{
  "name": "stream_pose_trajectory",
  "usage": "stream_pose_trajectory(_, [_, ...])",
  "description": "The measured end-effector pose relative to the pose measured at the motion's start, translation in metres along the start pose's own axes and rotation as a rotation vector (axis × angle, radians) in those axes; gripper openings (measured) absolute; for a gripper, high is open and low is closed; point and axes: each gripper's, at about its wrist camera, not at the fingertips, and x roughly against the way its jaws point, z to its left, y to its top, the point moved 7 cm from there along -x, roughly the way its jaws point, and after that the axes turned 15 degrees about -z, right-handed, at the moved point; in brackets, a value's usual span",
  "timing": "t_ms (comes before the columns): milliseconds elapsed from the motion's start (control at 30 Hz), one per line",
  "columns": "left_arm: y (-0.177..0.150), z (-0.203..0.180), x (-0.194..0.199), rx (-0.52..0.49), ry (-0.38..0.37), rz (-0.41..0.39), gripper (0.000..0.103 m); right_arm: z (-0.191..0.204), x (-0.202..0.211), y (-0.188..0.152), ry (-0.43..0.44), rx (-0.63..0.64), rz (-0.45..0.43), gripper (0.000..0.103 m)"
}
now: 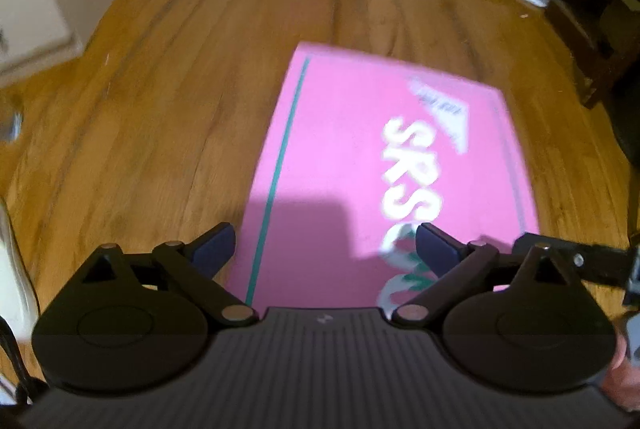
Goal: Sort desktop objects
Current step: 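Lower the lid onto the box rim and press it down with both grippers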
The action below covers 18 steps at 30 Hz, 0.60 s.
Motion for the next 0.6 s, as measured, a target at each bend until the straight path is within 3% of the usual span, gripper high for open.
stream_pose_trajectory(167, [0.002,-0.021,-0.001,-0.034,-0.047,0.047,0.098,0.002,0.002,0.005,0.002,0.025,-0.030,0.082])
stream_pose_trajectory(300, [-0.007,-0.026,-0.010,-0.108,0.014,0.090,0.098,0.004,0.001,0.003,-0.010,0.066,-0.032,0.081])
stream_pose_trajectory(400, [-0.013,-0.024,-0.012,-0.086,0.017,0.107,0.100,0.004,0.002,0.003,-0.032,0.080,-0.031,0.075])
stream_pose_trajectory(600, [-0.017,-0.021,-0.007,-0.054,-0.011,0.139,0.100,0.009,0.004,0.002,-0.046,0.118,-0.022,0.074])
